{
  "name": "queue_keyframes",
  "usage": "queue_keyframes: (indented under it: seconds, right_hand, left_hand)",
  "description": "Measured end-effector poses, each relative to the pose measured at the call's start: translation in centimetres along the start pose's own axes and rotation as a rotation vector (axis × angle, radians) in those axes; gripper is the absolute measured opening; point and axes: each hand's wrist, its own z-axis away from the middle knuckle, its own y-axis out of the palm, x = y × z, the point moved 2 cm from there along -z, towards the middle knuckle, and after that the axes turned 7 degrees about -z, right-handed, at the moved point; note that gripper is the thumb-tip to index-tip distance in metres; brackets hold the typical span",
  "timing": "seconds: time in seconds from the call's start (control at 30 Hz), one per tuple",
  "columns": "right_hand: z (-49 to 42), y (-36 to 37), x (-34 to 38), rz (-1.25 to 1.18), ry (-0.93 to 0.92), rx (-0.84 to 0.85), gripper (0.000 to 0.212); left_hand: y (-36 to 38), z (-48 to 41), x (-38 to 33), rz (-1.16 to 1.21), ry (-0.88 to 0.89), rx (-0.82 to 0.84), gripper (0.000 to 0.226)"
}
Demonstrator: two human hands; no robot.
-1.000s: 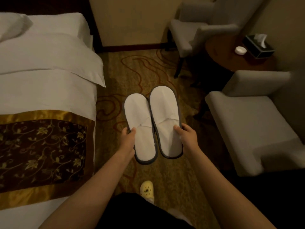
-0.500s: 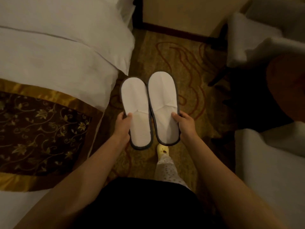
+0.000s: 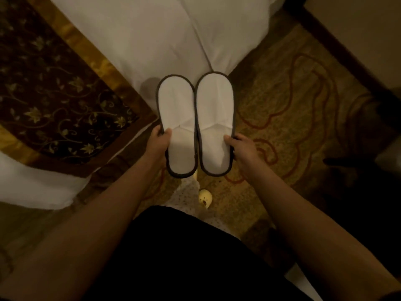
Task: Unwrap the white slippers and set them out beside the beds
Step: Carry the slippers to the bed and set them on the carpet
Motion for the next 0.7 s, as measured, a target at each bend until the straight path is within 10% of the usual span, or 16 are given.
queue_keyframes:
  seconds: [0.7]
  right_hand:
    - [-26.0, -0.2, 0.5, 0.511, 0.088, 0.416, 0.034]
  left_hand:
    - [10.9, -14.0, 11.8, 0.612, -0.201, -0.332, 0.027]
